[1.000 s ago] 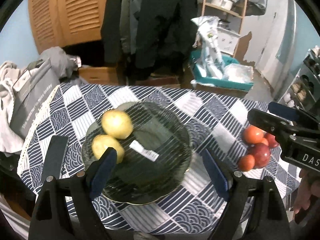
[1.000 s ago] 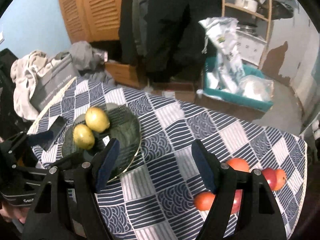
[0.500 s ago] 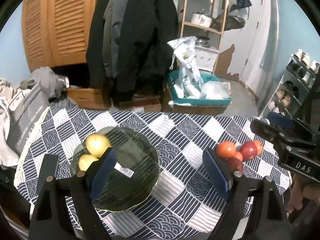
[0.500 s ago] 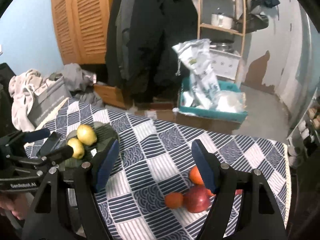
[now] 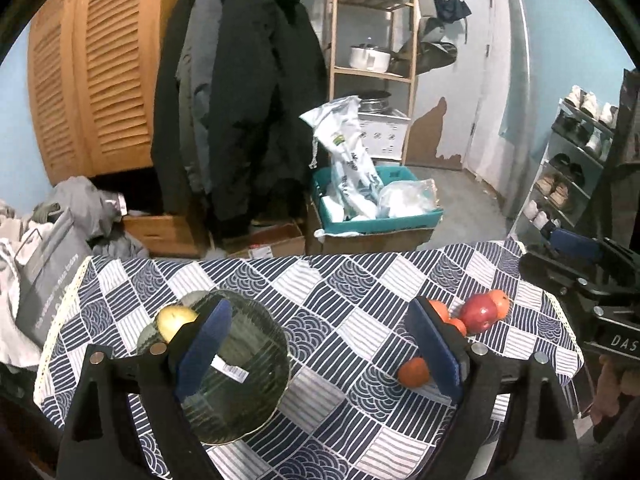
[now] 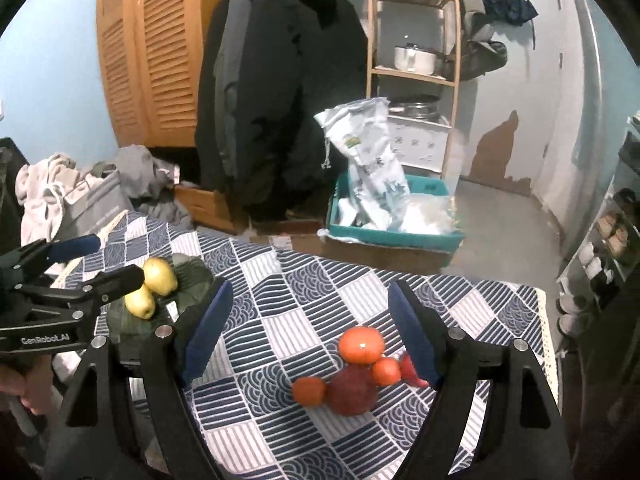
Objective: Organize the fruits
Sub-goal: 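Move both grippers back toward the apples and oranges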
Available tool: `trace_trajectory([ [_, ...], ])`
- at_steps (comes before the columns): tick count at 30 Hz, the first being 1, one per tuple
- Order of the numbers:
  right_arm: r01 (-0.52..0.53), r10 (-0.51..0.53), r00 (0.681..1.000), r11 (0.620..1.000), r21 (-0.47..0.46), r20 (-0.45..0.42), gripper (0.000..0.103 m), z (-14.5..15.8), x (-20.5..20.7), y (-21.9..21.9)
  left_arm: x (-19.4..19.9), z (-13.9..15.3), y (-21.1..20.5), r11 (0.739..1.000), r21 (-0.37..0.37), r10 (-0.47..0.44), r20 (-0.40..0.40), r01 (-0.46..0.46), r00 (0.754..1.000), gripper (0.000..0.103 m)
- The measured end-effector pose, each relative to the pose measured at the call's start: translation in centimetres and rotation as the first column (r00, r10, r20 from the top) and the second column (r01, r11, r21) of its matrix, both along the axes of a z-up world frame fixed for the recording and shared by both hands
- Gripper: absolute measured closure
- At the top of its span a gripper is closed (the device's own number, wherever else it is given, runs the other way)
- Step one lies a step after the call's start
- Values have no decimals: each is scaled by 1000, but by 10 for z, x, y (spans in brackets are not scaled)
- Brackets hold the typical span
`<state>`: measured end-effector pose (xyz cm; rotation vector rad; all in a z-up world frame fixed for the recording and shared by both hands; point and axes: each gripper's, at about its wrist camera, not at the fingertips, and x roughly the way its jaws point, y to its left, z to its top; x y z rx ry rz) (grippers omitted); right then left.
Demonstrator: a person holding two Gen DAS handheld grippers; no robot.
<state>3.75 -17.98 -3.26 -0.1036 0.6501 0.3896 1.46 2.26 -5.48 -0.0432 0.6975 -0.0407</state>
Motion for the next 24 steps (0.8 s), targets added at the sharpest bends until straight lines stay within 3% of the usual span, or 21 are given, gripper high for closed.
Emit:
trace_trajectory([
  [11, 52, -52, 999, 999, 3, -13, 17, -6, -3, -34, 8, -5, -28, 998, 14, -55, -3, 55, 998, 9],
  [18, 67, -66, 994, 998, 4, -91, 17, -30, 9, -46, 18, -27, -43, 996, 41, -83, -43, 84, 996, 9],
  [24, 78, -77, 977, 997, -6, -201, 17, -67, 28, -50, 31, -55, -51, 993, 71, -85, -97, 92, 992, 9],
])
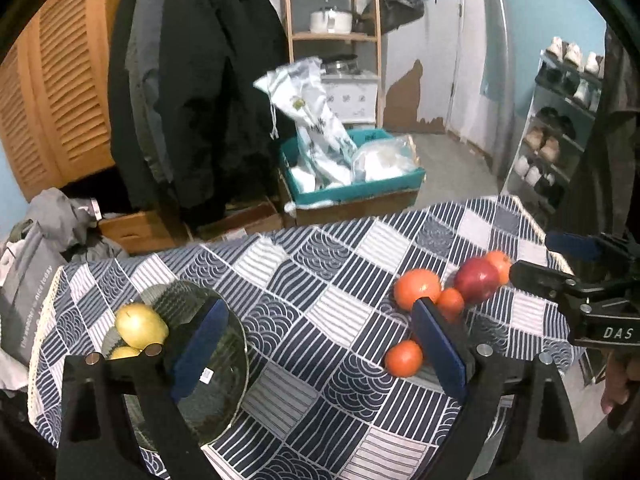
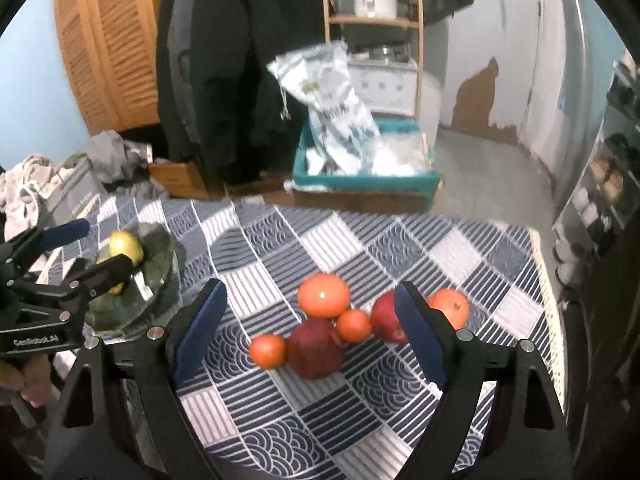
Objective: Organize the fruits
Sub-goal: 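Move both grippers back toward the apples and oranges, then grasp a dark red apple with the right gripper while the left gripper grasps an orange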
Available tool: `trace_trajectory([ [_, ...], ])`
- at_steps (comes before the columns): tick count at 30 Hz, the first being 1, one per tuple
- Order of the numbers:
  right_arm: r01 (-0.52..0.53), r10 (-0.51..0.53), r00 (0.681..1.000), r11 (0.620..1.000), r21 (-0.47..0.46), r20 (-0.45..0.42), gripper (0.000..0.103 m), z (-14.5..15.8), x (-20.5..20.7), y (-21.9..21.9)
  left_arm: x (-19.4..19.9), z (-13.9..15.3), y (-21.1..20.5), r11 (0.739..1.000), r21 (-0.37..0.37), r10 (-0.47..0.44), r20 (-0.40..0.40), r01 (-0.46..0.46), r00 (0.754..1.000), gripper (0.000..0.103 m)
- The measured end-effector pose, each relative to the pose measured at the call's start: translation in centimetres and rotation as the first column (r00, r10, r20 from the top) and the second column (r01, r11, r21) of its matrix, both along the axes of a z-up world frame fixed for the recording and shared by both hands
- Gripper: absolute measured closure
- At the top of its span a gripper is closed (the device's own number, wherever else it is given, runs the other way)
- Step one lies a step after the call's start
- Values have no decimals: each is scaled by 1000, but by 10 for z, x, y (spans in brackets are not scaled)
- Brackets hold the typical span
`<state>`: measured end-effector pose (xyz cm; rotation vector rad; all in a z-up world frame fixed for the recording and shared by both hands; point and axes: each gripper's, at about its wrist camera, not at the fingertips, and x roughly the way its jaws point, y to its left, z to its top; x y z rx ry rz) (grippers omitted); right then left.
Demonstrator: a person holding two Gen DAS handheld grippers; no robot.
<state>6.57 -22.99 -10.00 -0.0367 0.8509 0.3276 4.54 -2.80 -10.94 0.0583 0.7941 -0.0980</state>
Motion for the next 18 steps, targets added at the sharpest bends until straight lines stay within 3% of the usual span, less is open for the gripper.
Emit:
trace_trajectory([
  [9, 25, -27, 986, 1000, -17, -163, 17, -61, 26, 0, 18, -42, -9, 1000, 20, -2, -87, 4, 996, 9],
  [18, 5, -17, 969, 999, -48, -248, 17, -105, 38, 4, 30, -74, -13, 999, 30, -13, -158, 18, 987, 9],
])
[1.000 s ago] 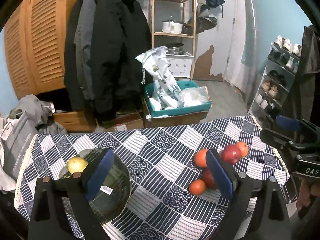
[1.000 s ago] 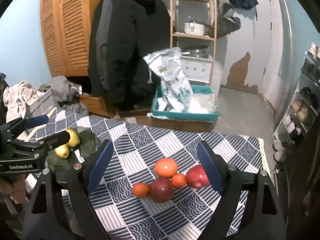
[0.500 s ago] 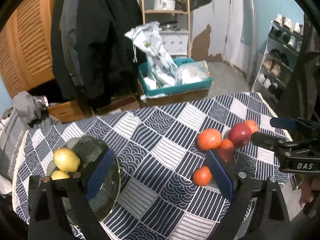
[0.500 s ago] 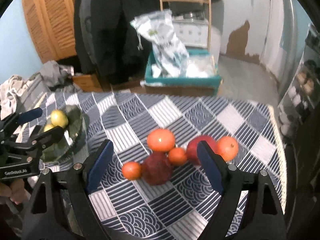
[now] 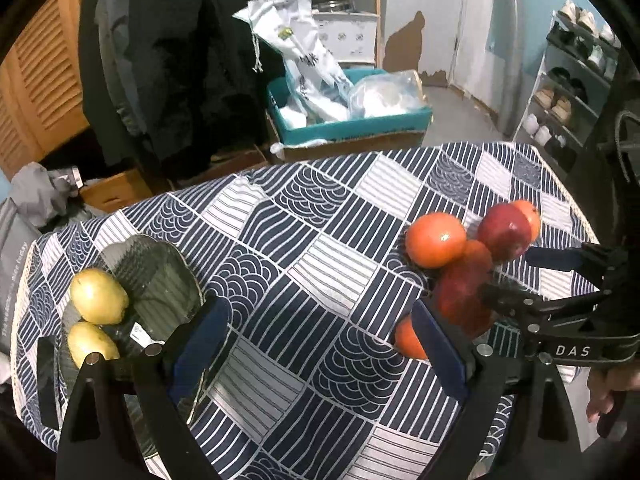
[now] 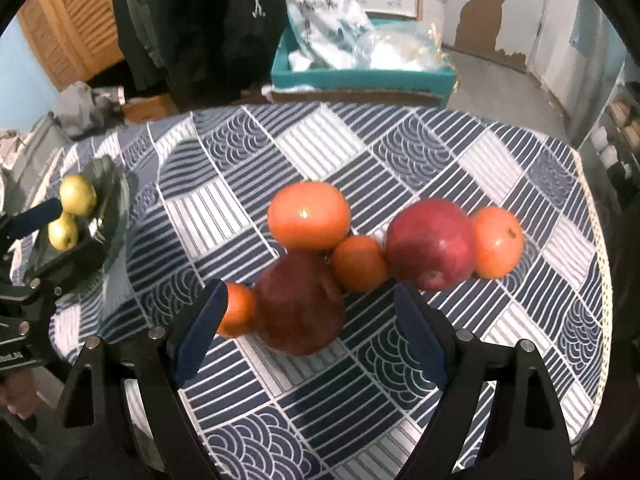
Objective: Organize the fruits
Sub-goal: 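Grasp a dark red apple with the right gripper while the left gripper grasps an orange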
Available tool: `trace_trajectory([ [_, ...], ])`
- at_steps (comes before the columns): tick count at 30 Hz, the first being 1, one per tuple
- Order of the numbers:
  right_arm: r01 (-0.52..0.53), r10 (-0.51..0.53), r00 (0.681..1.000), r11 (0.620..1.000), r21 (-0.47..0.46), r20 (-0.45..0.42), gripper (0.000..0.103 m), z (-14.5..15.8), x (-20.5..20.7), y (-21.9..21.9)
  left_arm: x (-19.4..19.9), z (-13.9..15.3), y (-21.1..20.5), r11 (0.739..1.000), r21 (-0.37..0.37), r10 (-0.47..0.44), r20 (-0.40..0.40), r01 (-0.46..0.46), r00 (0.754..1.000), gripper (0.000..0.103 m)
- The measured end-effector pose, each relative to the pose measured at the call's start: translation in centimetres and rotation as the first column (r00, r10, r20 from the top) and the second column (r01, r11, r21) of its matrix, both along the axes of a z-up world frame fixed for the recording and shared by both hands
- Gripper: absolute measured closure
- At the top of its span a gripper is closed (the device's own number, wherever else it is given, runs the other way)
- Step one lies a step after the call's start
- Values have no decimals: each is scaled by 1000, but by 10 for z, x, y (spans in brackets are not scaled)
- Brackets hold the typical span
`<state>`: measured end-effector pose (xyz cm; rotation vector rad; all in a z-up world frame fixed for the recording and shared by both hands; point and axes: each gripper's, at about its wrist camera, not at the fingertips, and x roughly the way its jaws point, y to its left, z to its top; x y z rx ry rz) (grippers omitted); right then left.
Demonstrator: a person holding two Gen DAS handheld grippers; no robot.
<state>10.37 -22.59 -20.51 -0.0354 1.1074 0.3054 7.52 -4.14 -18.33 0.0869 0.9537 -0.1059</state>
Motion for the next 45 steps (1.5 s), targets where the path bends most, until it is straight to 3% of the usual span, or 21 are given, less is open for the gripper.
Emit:
trace_trajectory([
  [9, -27, 27, 997, 1000, 6, -73, 19, -36, 9, 3, 7, -19, -2, 1000, 23, -4, -30, 5, 1000, 9],
  [18, -34, 38, 993, 999, 39, -114, 25, -46, 11, 7, 9, -22, 2, 1000, 11, 0, -41, 1, 999, 9],
  [20, -27, 35, 990, 997, 66, -135, 32, -48, 12, 5, 8, -21, 2, 1000, 3, 0, -44, 0, 999, 9],
  [22, -21, 34, 988, 996, 86, -151, 33, -48, 12, 2, 8, -21, 1, 1000, -5, -3, -47, 3, 999, 9],
  [37, -13, 13, 998, 1000, 4, -68, 33, -13, -21, -15, 11, -29, -30, 995, -77, -73, -97, 65, 993, 9],
  [45, 49, -51, 996, 998, -37, -77, 33, -22, -23, -45, 17, -51, -56, 990, -85, -124, -157, 111, 980, 9],
])
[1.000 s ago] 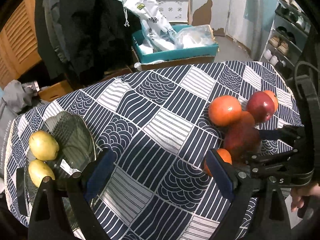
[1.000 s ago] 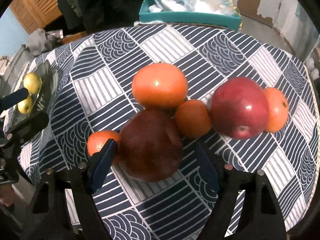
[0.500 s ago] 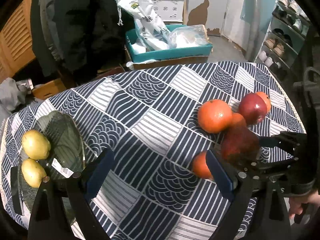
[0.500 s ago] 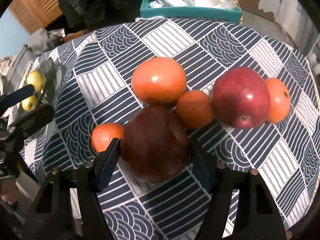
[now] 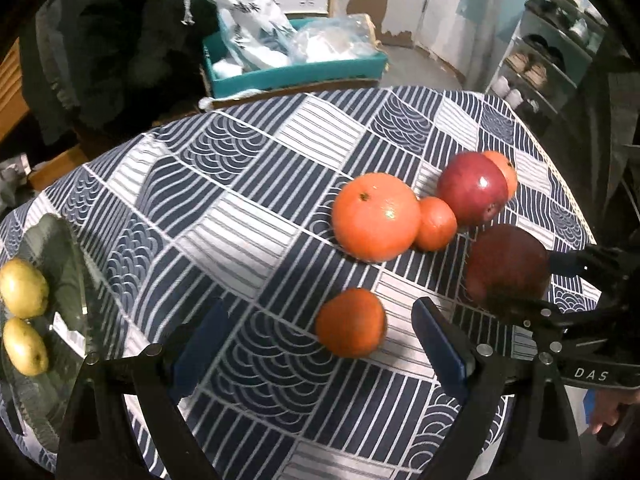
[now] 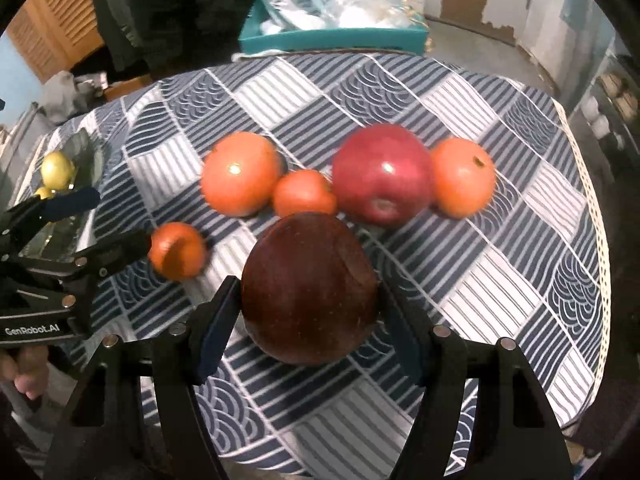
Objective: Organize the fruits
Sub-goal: 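Grasp a dark red apple with the right gripper while the left gripper grasps an orange, then lift the dark red apple with the right gripper while the left gripper lifts the orange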
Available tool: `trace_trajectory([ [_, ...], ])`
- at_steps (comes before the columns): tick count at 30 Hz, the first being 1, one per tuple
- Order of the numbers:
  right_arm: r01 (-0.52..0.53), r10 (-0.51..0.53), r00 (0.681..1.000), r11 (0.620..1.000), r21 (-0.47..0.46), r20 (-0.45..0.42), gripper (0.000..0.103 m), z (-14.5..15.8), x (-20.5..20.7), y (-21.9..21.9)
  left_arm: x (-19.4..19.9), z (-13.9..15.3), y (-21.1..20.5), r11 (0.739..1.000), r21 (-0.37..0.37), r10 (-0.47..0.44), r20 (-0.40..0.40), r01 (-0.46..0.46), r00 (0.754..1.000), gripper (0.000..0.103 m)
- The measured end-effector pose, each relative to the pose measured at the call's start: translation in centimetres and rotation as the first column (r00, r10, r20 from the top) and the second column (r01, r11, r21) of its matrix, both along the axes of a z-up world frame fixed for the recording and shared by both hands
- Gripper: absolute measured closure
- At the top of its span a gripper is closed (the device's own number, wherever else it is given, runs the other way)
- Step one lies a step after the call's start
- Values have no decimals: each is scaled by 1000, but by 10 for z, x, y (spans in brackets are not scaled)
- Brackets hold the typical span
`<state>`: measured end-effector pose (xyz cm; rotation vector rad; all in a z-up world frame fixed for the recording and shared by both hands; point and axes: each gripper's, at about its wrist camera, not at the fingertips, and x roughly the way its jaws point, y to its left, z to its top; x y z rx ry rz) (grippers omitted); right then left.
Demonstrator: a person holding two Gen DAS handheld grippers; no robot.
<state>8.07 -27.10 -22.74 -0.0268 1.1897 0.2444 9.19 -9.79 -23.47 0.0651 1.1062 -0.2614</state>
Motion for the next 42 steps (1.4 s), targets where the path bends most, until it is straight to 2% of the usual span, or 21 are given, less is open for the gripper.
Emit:
trace_trajectory([
  [7, 13, -13, 999, 1000, -4, -43, 33, -18, 4, -4, 7, -19, -17, 1000, 20, -17, -32, 17, 999, 9],
  [10, 15, -15, 999, 1000, 2, -35, 32, -18, 7, -3, 10, -27, -17, 1000, 12, -16, -59, 17, 998, 11],
  [12, 22, -21, 999, 1000, 13, -35, 32, -19, 9, -5, 13, -31, -17, 1000, 5, -16, -75, 16, 997, 24],
  [16, 35, -34, 998, 999, 36, -43, 31, -20, 12, -8, 17, -40, -14, 1000, -11, -8, -114, 7, 993, 34],
  [18, 43, -41, 998, 998, 46, -47, 31, -21, 12, -10, 19, -44, -12, 1000, -28, -2, -137, -2, 991, 44],
  [19, 44, -42, 998, 998, 48, -54, 31, -22, 13, -11, 18, -44, -12, 999, -34, 0, -133, -4, 991, 45],
  [21, 43, -39, 996, 998, 51, -78, 31, -26, 16, -11, 16, -41, -13, 999, -48, -18, -129, 12, 991, 55],
  [25, 48, -44, 997, 997, 59, -66, 31, -27, 17, -11, 11, -38, -15, 1000, 5, -24, -106, 25, 994, 56],
  [32, 21, -21, 999, 1000, 8, -38, 32, -23, 12, -2, 6, -28, -2, 1000, 10, 2, -88, -1, 996, 56],
  [42, 35, -39, 992, 999, 31, 118, 32, 27, 10, 0, -1, 16, 19, 998, -30, 54, -4, -55, 999, 56],
])
